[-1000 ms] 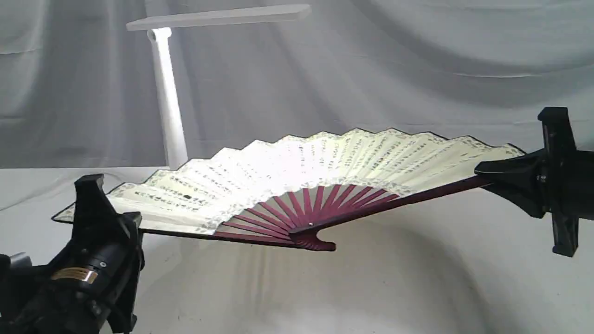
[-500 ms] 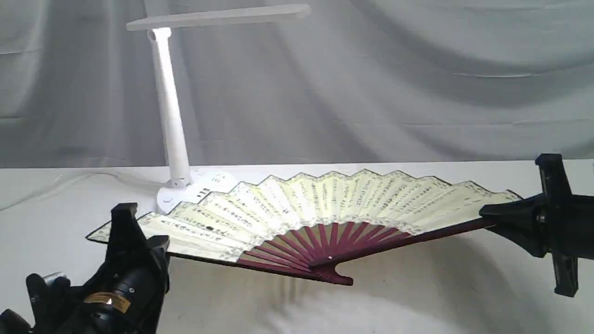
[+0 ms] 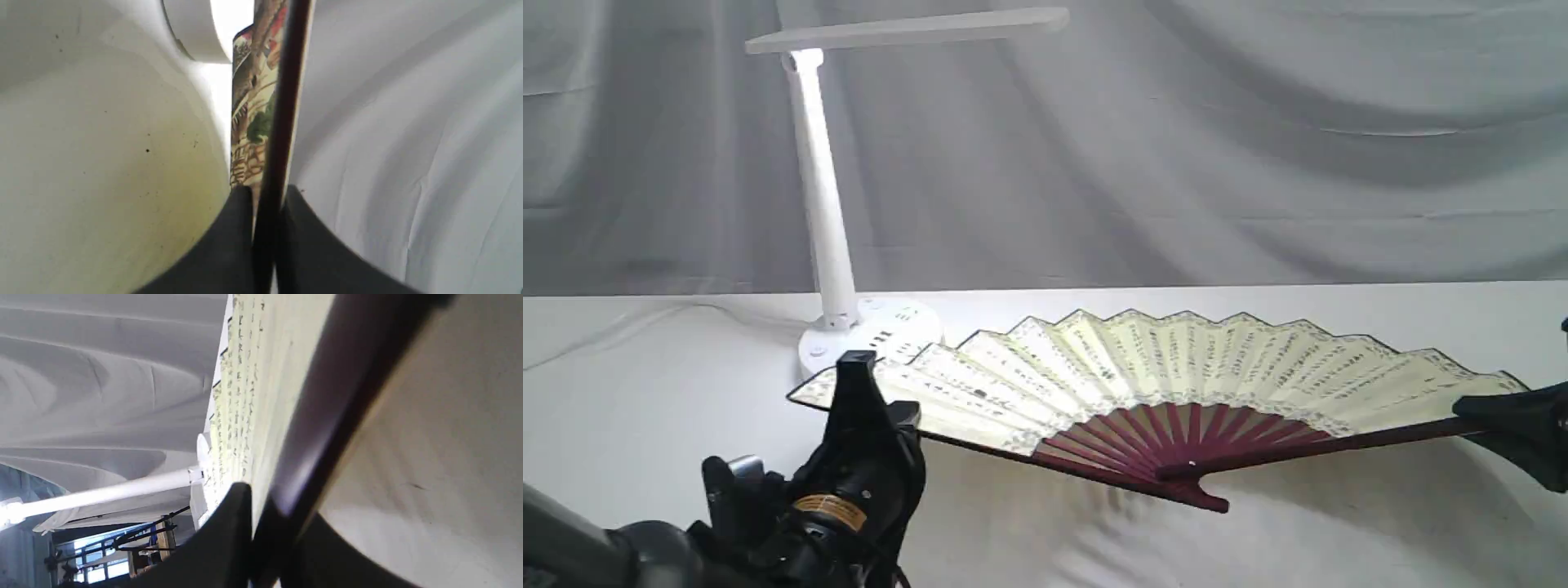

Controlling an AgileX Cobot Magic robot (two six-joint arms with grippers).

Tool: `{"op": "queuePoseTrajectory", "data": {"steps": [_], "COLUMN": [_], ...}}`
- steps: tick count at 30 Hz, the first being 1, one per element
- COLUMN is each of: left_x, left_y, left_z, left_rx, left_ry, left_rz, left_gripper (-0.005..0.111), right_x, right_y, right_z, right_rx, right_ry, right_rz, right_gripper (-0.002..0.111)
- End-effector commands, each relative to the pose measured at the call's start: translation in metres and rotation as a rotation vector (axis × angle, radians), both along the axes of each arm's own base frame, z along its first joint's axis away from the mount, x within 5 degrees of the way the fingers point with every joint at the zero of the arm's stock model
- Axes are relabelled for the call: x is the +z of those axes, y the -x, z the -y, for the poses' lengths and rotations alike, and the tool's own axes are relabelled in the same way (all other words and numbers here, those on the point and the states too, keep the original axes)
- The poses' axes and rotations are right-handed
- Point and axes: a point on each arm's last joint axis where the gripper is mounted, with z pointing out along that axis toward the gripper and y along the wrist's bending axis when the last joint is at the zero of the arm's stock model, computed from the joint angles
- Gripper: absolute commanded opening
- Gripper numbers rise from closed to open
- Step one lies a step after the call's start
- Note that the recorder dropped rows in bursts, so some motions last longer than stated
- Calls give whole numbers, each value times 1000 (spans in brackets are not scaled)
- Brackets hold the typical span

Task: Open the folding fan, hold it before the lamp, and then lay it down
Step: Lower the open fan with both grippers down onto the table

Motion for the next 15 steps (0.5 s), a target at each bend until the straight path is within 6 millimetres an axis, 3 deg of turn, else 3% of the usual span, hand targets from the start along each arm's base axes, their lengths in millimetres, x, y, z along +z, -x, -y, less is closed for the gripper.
{"op": "queuePoseTrajectory", "data": {"steps": [1,15], "left_x": [6,-38], "left_y": [-13,-23], "left_z": [12,21], "left_rx": [7,-6], "left_ry": [60,6], "left_rz": [88,31], "left_gripper": [0,3], "right_x": [-17,-71], "right_y": [6,5], "right_z": [8,9], "right_rx": [23,-10], "right_ry": [92,4], "right_rz": [-31,-5], "right_gripper": [0,0]}}
